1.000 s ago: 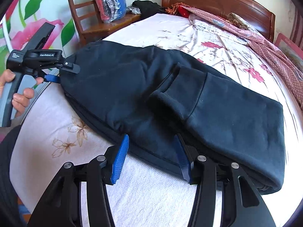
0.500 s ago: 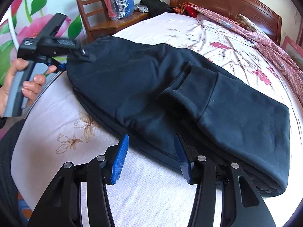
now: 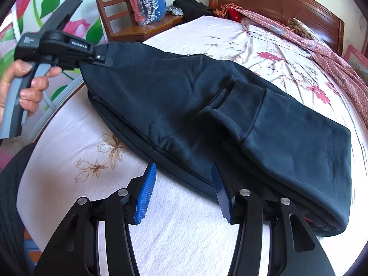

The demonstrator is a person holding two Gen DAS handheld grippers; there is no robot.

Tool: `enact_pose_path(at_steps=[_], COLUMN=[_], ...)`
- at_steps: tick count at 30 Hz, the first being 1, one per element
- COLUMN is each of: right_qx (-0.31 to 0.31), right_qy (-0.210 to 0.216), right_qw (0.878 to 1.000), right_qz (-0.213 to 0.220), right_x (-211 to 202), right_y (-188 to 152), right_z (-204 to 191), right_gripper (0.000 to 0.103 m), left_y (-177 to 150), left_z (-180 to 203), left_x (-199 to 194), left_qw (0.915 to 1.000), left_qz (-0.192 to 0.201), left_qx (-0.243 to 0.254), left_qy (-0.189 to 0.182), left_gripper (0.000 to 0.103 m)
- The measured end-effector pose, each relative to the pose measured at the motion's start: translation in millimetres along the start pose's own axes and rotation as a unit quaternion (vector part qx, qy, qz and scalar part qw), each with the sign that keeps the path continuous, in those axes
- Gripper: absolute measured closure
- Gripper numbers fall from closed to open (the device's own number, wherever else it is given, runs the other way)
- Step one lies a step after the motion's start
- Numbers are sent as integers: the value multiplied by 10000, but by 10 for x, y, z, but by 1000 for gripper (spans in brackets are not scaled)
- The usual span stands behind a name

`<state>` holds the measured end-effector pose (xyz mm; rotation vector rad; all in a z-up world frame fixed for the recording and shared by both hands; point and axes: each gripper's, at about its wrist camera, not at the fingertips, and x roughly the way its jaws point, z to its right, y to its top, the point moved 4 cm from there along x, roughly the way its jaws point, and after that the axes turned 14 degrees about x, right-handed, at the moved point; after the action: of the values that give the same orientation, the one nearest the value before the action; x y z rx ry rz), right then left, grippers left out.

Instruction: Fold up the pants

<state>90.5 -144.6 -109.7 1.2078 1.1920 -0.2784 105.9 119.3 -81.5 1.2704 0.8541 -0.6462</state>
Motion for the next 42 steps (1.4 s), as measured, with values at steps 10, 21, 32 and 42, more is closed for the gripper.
enact_pose_path(at_steps=[10, 21, 32, 42], right_qx=[1065, 2590, 2939, 3064], right_qy=[19, -342, -218, -316], right_qw=[9936, 9633, 9534, 9511], right_qz=[375, 613, 652, 233], right_x=[-427, -1048, -1031, -860], right_y=[-140, -790, -962, -1101], right_z=[475, 1440, 1698, 1718], right_gripper=[53, 53, 53, 53], left_y=[576, 256, -141, -745], left_z=[1519, 3277, 3932, 4183], left_x=[-672, -130, -201, -23], left_qw=[9562, 9128, 8713, 8061], left_qz=[1128, 1158, 1511, 1326], left_qx=[2571, 3916, 4665, 5736], left_qy=[833, 14, 220, 604], left_gripper=[86, 88, 89, 69])
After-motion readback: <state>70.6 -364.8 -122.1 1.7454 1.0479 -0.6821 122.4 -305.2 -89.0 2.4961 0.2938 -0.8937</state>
